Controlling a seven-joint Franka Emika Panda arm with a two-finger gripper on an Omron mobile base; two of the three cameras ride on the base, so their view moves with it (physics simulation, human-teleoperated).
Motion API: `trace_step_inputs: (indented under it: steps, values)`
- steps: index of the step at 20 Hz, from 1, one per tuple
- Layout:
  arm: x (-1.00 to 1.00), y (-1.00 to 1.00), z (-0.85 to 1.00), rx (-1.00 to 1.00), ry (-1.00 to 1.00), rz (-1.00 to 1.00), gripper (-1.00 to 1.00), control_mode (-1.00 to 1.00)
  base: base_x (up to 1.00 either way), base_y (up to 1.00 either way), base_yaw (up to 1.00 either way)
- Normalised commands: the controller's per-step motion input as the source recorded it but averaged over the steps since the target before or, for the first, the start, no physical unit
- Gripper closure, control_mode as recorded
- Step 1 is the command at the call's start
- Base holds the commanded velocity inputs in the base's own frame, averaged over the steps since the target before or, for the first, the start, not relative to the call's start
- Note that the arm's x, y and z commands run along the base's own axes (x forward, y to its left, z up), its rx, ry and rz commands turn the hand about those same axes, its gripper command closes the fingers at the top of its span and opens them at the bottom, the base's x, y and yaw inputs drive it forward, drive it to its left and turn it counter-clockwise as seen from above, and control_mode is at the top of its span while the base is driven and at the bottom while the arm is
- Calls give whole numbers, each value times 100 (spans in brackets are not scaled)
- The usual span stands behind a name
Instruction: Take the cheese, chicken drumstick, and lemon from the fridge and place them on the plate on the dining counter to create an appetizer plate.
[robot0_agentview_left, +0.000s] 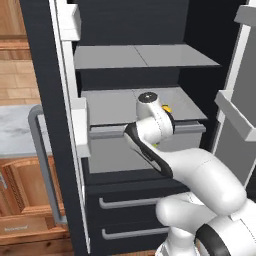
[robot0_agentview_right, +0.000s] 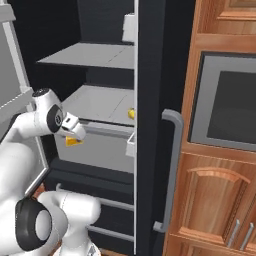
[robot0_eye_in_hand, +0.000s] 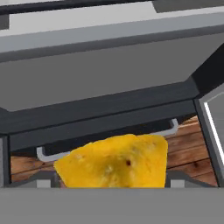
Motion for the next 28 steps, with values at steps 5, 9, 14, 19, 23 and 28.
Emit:
trace_step_inputs:
  steps: [5, 9, 14, 19, 23, 28]
  values:
    - [0, 0, 0, 0, 0, 0, 100, 100, -97, 38, -5]
    - [0, 0, 0, 0, 0, 0, 100, 100, -34, 4, -32]
    - [0, 0, 0, 0, 0, 0, 100, 100, -13, 0, -80]
    - [0, 0, 0, 0, 0, 0, 100, 100, -40, 0, -78]
    - [0, 0, 0, 0, 0, 0, 100, 100, -54, 0, -70]
    - [0, 0, 0, 0, 0, 0, 100, 100, -38, -3, -65]
